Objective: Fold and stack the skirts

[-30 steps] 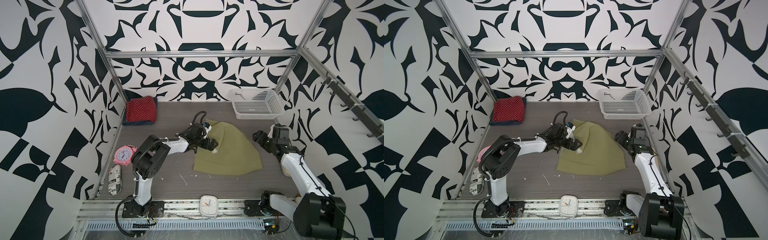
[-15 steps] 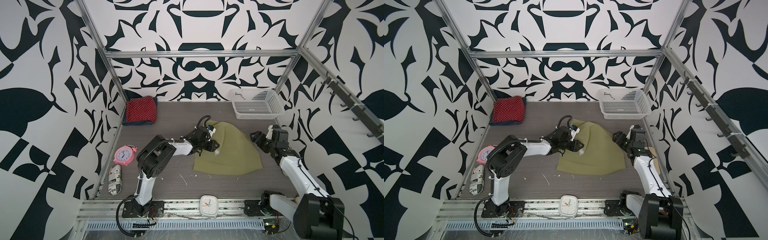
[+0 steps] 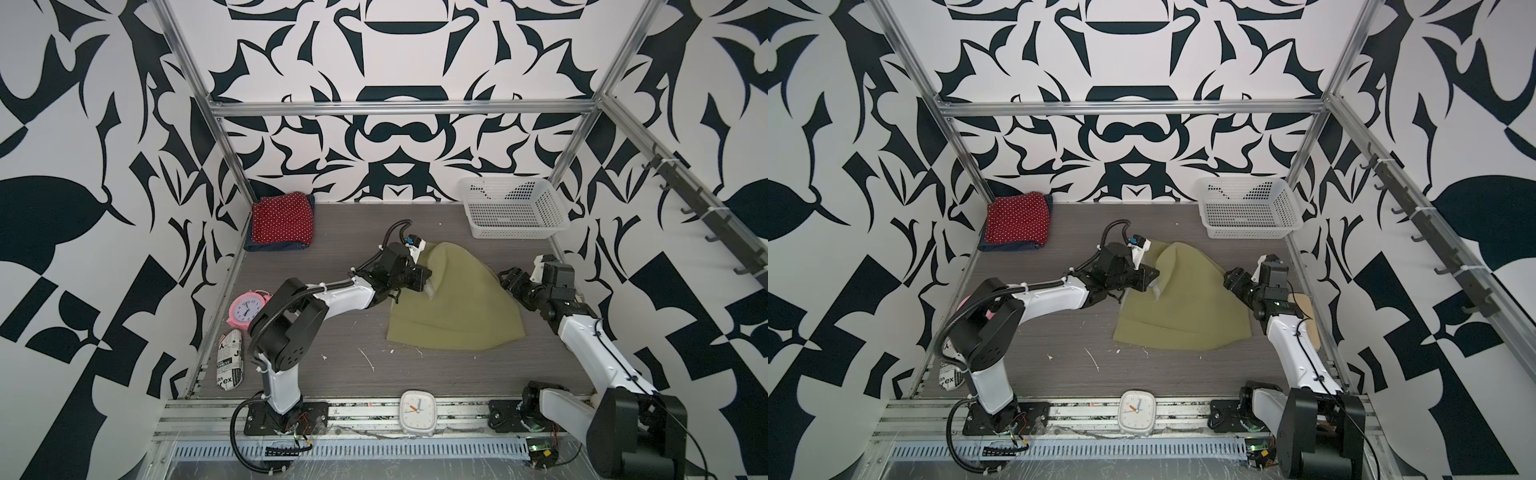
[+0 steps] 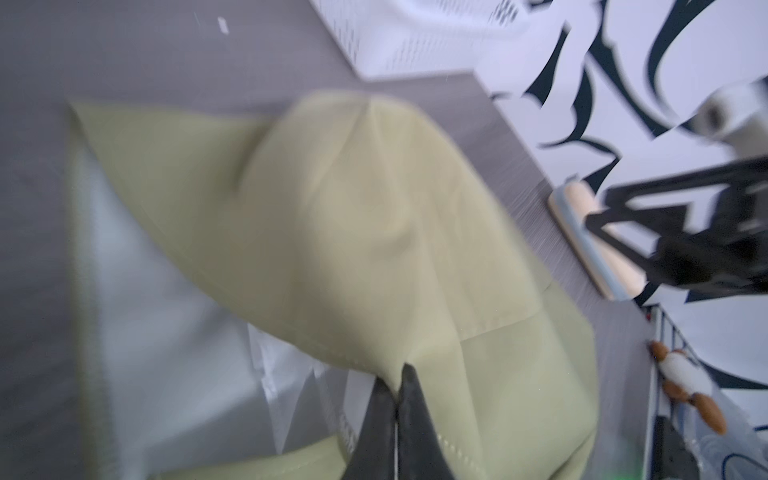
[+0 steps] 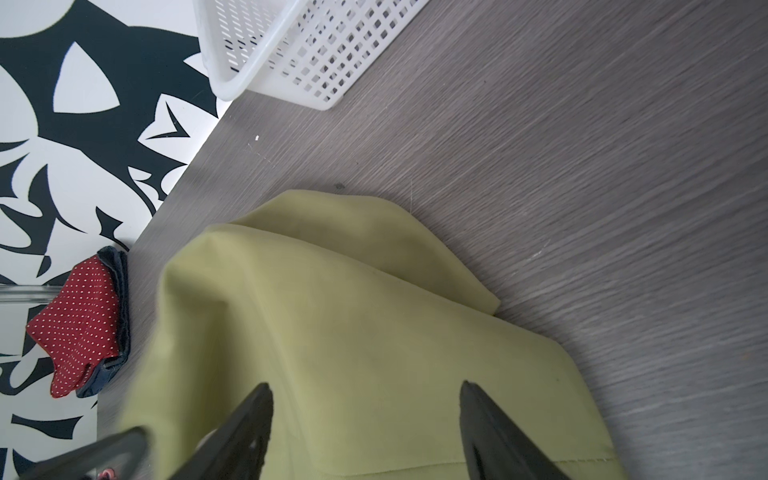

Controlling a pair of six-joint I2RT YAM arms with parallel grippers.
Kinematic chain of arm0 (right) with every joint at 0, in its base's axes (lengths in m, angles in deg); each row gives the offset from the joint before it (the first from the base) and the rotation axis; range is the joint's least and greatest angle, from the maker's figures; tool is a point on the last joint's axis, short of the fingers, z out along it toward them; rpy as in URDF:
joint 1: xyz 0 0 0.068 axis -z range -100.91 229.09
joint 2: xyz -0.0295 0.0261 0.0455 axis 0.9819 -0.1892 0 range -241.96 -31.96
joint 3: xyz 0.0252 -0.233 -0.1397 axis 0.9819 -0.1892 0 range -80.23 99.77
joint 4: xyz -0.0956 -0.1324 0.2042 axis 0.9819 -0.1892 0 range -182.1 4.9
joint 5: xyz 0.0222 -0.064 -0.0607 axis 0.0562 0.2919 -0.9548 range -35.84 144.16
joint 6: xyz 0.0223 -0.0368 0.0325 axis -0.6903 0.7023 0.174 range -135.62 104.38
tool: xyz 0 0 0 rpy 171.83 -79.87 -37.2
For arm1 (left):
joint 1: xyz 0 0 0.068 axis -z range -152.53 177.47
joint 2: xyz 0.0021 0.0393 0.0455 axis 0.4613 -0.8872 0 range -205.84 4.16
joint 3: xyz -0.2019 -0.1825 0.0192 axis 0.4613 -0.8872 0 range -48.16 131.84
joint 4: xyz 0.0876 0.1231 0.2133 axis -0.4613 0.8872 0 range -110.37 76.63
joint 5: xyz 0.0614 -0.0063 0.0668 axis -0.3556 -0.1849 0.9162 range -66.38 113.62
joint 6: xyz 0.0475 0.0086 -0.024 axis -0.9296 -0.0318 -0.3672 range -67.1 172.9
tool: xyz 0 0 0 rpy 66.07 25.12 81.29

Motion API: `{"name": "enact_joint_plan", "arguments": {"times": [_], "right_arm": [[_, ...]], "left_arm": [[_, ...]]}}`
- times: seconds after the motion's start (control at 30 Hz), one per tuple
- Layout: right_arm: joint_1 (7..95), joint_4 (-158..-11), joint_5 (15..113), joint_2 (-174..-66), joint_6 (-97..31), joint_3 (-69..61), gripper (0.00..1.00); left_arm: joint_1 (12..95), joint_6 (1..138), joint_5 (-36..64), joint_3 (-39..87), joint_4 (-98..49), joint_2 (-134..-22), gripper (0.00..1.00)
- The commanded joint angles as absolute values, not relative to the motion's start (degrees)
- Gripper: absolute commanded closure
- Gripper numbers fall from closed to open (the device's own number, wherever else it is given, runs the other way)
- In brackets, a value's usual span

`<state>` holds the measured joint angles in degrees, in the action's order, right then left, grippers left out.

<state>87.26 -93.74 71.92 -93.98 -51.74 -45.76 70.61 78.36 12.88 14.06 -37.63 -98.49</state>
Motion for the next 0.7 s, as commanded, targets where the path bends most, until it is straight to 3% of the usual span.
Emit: {"name": "enact_joint_plan", "arguments": {"times": [0.0, 0.33, 0.67], "right_arm": [[87.4, -92.8, 74.3, -96.2, -49.3, -45.0, 0.25], [87.4, -99.3, 76.4, -102.0, -41.8, -41.0, 0.21], [86.9, -95.9, 81.3, -108.3, -41.6, -39.2, 0.2]], "left_arm": [[68.1, 77.9, 14.8, 12.1, -36.7, -93.0, 1.0], [59.8, 71.2, 19.2, 7.3, -27.9, -81.6, 1.0], [50.2, 66.1, 20.9, 7.7, -24.0, -82.4, 1.0]]}}
